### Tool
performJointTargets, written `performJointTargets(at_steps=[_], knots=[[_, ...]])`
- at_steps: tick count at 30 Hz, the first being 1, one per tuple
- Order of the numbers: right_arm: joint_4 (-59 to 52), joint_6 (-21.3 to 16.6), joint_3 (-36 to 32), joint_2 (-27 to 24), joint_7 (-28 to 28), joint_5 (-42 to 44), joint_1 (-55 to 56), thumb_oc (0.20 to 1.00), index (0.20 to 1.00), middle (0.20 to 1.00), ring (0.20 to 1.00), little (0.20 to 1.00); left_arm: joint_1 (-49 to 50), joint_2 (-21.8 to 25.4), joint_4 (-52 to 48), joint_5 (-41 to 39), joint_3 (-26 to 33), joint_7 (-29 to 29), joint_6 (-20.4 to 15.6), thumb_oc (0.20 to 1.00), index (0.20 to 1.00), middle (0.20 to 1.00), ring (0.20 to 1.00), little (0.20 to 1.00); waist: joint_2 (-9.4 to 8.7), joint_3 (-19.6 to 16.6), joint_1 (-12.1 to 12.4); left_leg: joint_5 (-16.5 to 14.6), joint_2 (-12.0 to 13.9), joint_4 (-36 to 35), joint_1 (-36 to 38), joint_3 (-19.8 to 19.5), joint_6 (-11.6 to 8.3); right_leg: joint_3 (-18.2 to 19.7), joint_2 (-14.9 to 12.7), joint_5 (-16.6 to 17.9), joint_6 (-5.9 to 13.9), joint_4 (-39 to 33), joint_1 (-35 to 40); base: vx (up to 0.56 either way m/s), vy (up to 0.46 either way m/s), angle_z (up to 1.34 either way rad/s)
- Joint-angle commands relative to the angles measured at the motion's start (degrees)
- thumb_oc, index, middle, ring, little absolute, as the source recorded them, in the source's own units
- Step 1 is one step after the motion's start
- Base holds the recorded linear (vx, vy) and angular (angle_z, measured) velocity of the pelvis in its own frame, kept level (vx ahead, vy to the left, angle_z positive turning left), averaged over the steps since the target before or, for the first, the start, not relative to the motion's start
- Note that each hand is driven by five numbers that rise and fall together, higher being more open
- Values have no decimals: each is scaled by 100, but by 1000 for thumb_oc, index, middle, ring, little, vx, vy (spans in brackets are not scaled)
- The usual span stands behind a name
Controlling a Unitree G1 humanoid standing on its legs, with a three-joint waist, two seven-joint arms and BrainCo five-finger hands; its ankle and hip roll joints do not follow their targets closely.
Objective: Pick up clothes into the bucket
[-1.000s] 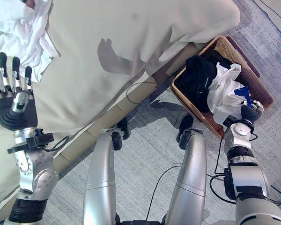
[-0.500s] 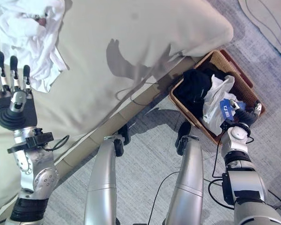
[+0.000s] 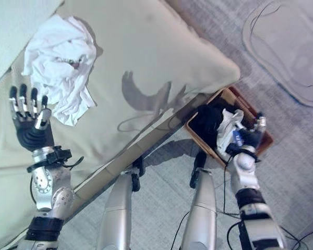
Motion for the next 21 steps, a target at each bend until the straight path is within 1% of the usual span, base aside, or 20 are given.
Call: performJointTargets(at_steps=[1,2,3,4,6,8,10,11,12,13,16,18,19,20,21], knots=[[-250,-248,136,-140,240,-305,66,1000,1000,1000,1000,1000,-102,199,-89,796,88,273,-43,1000,1000,1000,1000,1000,-53,-20,13,21,-129,-485,329,52,210,8,76,1116,240,-1204,297,66,-18,14],[-266,-175,321,-26,331,-414,166,1000,1000,1000,1000,1000,-180,281,271,1257,-8,464,79,1000,1000,1000,1000,1000,-115,-32,41,117,-131,-693,631,14,157,-149,90,1175,275,-1442,694,40,-14,7],[-268,-174,320,-24,329,-416,166,1000,1000,1000,1000,1000,-184,281,273,1267,-12,474,77,1000,1000,1000,1000,1000,-113,-8,37,125,-131,-712,665,6,156,-162,91,1181,275,-1461,735,102,-30,11],[-340,-110,551,125,464,-480,272,1000,1000,1000,1000,1000,-254,298,604,1394,-117,485,138,1000,1000,1000,1000,1000,-165,-25,71,226,-114,-1008,1056,-34,106,-333,112,1243,305,-1704,1169,86,-26,15],[-427,-71,769,283,639,-401,375,1000,1000,1000,1000,1000,-297,373,909,1738,-193,601,286,1000,1000,1000,1000,1000,-231,-39,102,297,-97,-1236,1422,-77,65,-455,146,1293,336,-1924,1587,109,-25,21],[-583,-20,1013,408,871,-306,530,1000,1000,1000,1000,1000,-262,438,1159,2007,-238,647,358,1000,1000,1000,1000,1000,-303,-71,154,381,-62,-1517,1860,-107,27,-579,188,1344,357,-2193,2068,114,-9,16],[-631,17,1158,465,1018,-259,694,1000,1000,1000,1000,1000,-215,474,1285,2090,-243,648,404,1000,1000,1000,1000,1000,-348,-147,195,415,-54,-1703,2156,-111,5,-680,216,1347,377,-2373,2403,94,-5,4],[-631,18,1157,466,1019,-258,693,1000,1000,1000,1000,1000,-215,476,1284,2091,-242,648,405,1000,1000,1000,1000,1000,-351,-151,183,447,-65,-1728,2154,-118,10,-691,209,1370,377,-2399,2408,113,-1,4],[-784,53,1286,505,1200,-218,825,1000,1000,1000,1000,1000,-138,451,1305,1998,-202,566,399,1000,1000,1000,1000,1000,-385,-229,238,440,-31,-1854,2429,-118,-12,-769,254,1347,392,-2526,2714,108,-4,7],[-824,68,1299,479,1236,-273,918,1000,1000,1000,1000,1000,-51,424,1261,1943,-170,498,379,1000,1000,1000,1000,1000,-399,-271,261,435,-27,-1885,2540,-131,-15,-828,246,1336,394,-2572,2857,154,-8,13],[-823,96,1197,515,1265,-233,1052,1000,1000,1000,1000,1000,131,375,1189,1857,-135,341,407,1000,1000,1000,1000,1000,-425,-386,333,383,-24,-1868,2773,-166,-46,-972,263,1298,415,-2674,3239,104,-8,22],[-861,103,1079,526,1292,-124,1177,1000,1000,1000,1000,1000,141,352,1193,1846,-138,292,421,1000,1000,1000,1000,1000,-443,-433,373,402,-26,-1831,2849,-152,-115,-1129,250,1291,423,-2830,3534,52,-9,19],[-862,104,1076,527,1293,-124,1176,1000,1000,1000,1000,1000,138,353,1193,1845,-139,292,422,1000,1000,1000,1000,1000,-446,-443,354,430,-42,-1846,2832,-167,-108,-1150,240,1312,425,-2851,3533,23,14,29],[-1005,100,907,442,1300,-71,1376,1000,1000,1000,1000,1000,38,316,1229,1705,-214,182,445,1000,1000,1000,1000,1000,-443,-514,287,466,-13,-1753,2770,209,-86,-1394,159,1312,462,-2865,3664,71,81,38],[-1023,126,872,392,1307,-154,1429,1000,1000,1000,1000,1000,95,307,1225,1632,-176,100,438,1000,1000,1000,1000,1000,-422,-603,287,416,-7,-1832,2925,246,-44,-1409,158,1290,466,-2818,3663,156,133,84]])
